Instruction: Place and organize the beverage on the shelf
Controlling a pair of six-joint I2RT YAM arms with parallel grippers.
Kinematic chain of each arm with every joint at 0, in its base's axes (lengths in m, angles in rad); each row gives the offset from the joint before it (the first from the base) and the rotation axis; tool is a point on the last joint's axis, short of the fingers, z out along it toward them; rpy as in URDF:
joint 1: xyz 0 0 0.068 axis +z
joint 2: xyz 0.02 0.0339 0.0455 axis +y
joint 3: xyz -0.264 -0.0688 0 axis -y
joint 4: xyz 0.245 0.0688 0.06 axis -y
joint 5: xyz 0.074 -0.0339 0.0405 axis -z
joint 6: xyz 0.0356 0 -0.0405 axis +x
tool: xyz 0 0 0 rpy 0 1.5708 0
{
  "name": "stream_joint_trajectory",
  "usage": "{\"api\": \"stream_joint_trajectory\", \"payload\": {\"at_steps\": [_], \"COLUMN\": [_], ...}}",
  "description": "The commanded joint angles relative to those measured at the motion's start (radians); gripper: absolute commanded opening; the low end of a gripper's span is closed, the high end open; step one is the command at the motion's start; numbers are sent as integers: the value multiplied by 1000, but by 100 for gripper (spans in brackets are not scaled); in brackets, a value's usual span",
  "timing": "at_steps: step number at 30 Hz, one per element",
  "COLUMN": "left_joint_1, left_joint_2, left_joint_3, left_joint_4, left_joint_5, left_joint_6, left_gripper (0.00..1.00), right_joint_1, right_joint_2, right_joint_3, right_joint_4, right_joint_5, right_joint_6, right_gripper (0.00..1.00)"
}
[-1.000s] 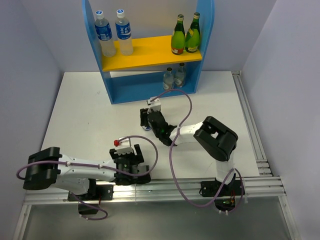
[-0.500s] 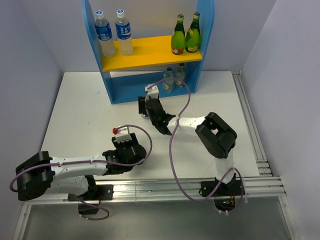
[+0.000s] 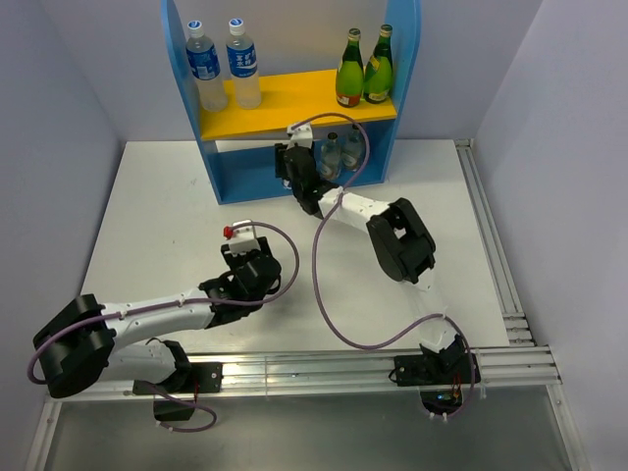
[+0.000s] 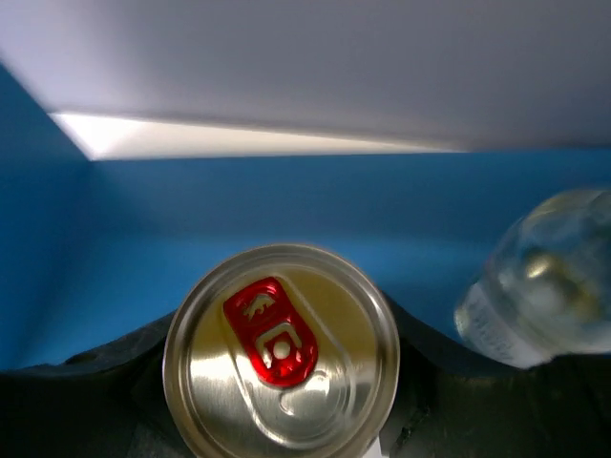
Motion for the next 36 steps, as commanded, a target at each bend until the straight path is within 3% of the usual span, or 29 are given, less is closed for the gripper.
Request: {"api": "stream_joint_trajectory", "payload": {"at_steps": [1,10,11,12,15,27,36], "left_joint_1": [22,47,48,50,50,73,312], "left_joint_2": [7,27,29,30,23,10,141], "left_joint_3": [54,54,56,56,48,54,192], "left_joint_4": [99,149,151,151,152,177,315], "left_joint_5": [2,18,19,21,21,30,204], "left_joint_6": [52,75,77,78,74,114,249], "left_gripper": [0,0,0,0,0,0,0], "right_joint_1": [-6,-8,-6,-6,-6,-8,-6], "right_joint_2": [11,111,117,122,113,33,-205], "right_joint_3": [95,255,275,292,260,109,-242], "right_joint_4": [-14,-109,-147,-155,-153,-54,168], "right_joint_5": [-17,-30,-37,-34,-49,-61,-90], "right_joint_6": [39,79,85,99,132,139,157], "right_gripper": [0,1,35,57,97,100,100]}}
